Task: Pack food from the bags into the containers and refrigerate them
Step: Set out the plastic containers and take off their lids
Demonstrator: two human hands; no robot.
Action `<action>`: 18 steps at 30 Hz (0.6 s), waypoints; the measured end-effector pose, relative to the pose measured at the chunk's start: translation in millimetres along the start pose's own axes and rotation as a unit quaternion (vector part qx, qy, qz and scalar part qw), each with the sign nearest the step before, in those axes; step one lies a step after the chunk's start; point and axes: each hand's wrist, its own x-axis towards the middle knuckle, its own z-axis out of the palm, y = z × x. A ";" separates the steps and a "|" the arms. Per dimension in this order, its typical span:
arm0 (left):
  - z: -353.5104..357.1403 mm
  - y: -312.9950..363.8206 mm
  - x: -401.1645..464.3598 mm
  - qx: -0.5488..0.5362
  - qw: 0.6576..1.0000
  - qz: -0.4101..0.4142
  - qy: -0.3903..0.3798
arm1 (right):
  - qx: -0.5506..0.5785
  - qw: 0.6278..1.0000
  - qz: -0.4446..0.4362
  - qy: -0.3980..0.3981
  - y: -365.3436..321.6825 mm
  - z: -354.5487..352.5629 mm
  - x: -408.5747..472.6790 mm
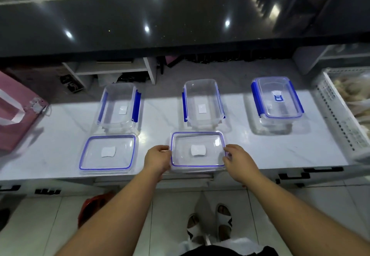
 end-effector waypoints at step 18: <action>28.2 63.7 -9.1 0.159 0.968 0.190 0.029 | 0.045 0.993 0.005 0.108 15.9 -62.9 12.0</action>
